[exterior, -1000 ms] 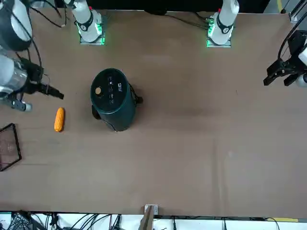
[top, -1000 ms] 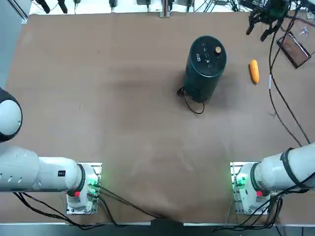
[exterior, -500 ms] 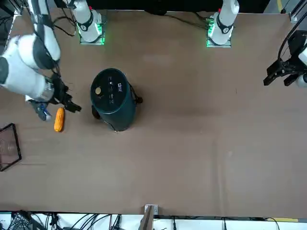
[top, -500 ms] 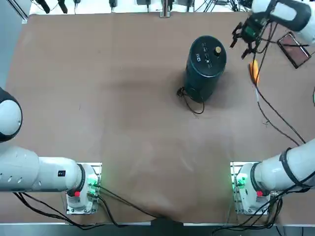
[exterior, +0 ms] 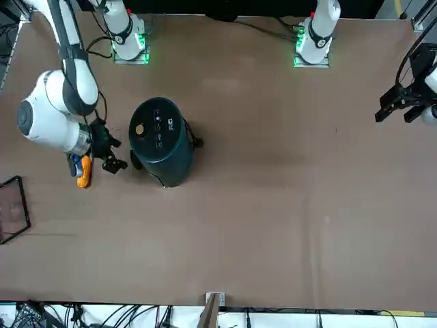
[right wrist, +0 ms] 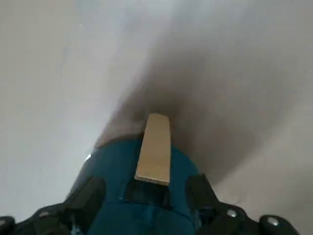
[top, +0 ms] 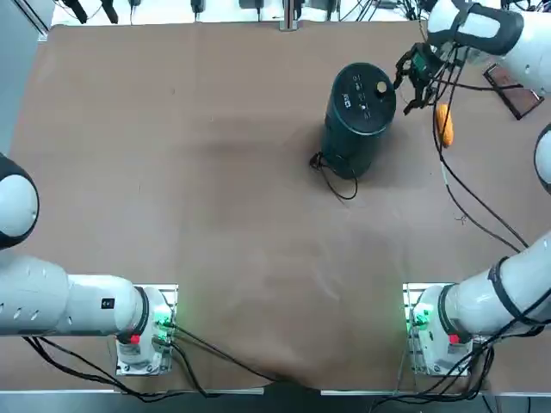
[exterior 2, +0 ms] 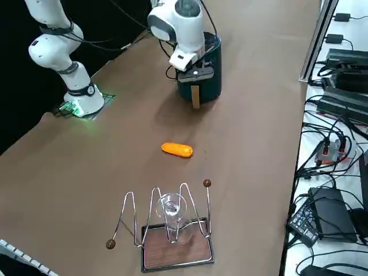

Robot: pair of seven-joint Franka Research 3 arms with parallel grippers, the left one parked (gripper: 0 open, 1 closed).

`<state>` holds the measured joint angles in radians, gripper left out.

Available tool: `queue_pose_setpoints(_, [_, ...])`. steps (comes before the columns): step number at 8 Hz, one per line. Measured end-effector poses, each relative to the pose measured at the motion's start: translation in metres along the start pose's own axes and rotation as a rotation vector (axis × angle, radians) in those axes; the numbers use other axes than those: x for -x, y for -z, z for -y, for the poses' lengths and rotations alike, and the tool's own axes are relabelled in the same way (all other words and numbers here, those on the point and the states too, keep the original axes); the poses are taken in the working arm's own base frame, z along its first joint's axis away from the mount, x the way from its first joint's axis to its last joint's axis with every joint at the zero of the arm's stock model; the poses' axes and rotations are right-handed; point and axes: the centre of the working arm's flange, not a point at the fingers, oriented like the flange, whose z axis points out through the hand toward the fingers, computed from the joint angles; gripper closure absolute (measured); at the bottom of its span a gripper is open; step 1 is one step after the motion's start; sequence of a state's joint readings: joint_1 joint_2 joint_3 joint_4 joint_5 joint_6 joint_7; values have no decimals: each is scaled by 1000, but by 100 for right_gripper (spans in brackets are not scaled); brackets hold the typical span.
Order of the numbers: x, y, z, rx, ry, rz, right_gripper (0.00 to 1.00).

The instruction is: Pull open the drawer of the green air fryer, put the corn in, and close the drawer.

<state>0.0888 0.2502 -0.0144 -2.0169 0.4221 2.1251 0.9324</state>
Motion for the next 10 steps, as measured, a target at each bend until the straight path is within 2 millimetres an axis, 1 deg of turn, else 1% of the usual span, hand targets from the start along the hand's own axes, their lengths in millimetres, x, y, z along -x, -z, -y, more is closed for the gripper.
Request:
queue_pose_setpoints(2, [-5, -15, -1, 10, -52, 27, 0])
queue_pose_setpoints(4, [-8, -23, -2, 13, -106, 43, 0])
queue_pose_setpoints(8, [-9, -32, -7, 25, -133, 56, 0])
queue_pose_setpoints(10, [-8, -33, -7, 19, -142, 66, 3])
